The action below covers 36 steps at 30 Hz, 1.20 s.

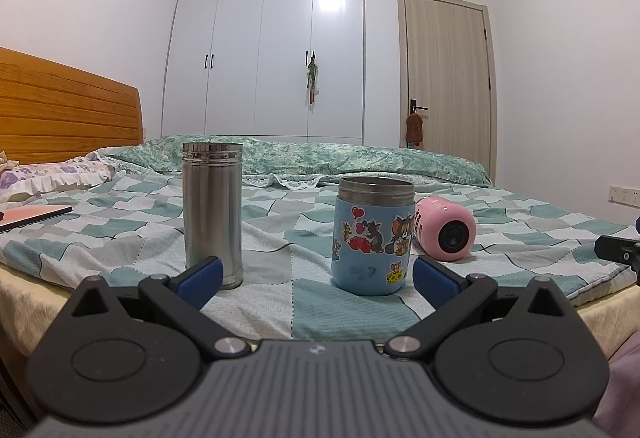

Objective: Flip cup upright

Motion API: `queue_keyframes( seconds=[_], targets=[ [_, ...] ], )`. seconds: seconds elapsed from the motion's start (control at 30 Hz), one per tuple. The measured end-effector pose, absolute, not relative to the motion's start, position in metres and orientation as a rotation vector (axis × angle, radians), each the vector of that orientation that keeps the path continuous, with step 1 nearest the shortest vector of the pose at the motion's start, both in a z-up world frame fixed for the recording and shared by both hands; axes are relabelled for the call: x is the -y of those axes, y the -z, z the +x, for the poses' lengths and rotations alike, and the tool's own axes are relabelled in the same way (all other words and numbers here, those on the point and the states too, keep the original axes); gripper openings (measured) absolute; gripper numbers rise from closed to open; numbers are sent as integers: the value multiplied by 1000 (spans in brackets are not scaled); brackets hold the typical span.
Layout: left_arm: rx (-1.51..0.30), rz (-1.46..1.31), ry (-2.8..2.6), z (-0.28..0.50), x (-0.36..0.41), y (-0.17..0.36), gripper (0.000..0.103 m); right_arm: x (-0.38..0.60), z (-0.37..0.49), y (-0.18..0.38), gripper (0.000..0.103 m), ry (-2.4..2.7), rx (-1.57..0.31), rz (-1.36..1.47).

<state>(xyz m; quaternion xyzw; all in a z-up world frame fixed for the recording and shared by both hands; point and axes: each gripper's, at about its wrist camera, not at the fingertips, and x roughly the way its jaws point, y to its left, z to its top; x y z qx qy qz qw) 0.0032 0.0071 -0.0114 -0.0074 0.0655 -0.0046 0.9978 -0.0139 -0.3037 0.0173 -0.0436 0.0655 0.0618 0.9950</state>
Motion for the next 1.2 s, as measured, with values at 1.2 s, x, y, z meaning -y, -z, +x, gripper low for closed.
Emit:
queue_keyframes(
  seconds=[1.2],
  targets=[
    [-122,-11,18,1,-5,10,103,303,-14,-17,103,-123,-131,-89]
  ],
)
